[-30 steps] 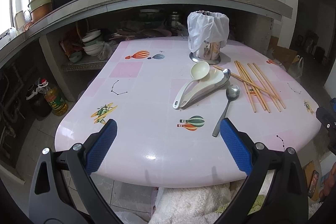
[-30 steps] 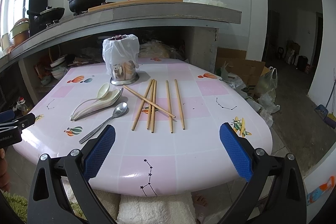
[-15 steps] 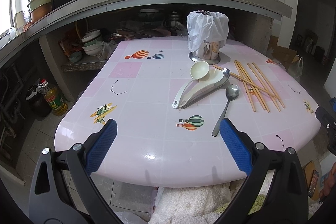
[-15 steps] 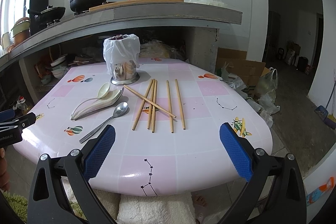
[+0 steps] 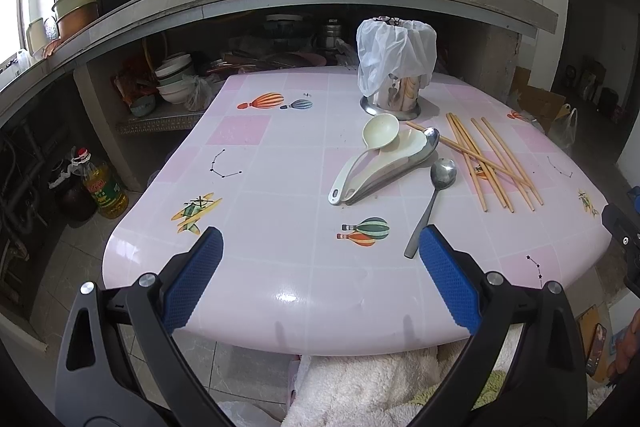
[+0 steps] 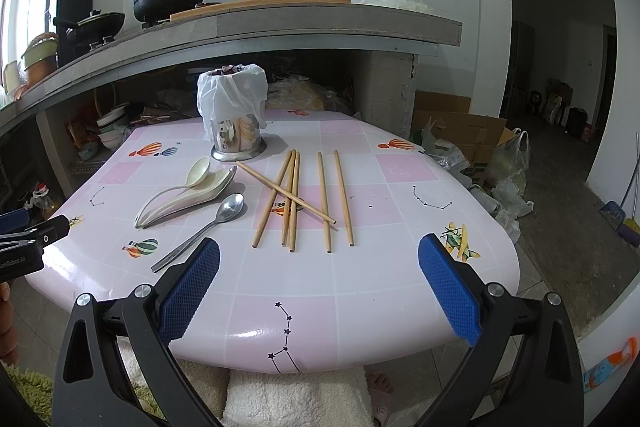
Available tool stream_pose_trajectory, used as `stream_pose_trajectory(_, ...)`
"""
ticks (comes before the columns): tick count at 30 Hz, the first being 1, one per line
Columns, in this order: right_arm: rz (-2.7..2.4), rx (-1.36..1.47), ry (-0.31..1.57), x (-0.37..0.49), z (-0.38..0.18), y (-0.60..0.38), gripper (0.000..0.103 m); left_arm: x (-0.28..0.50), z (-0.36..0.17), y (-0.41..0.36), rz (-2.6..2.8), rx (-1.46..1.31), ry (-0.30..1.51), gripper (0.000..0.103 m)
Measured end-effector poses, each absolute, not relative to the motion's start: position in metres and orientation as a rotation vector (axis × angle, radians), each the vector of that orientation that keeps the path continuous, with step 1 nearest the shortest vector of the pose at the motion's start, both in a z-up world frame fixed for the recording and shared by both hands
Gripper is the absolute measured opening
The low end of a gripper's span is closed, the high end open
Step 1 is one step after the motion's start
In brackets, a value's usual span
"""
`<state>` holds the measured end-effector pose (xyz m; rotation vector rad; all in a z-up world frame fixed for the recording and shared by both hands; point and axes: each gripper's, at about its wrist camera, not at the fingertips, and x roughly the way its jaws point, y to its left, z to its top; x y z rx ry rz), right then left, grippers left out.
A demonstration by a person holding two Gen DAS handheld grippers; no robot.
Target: Organize utensils
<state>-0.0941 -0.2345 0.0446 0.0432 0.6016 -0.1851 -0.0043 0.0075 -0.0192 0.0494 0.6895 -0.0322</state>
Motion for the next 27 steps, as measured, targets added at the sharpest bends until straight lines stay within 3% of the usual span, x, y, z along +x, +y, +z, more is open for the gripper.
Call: stream_pose_trajectory(27, -0.148, 0.039, 0.615, -0.087, 0.04, -0.23, 0.097, 0.006, -0.026, 0.01, -0.033, 0.057, 0.725, 0.095)
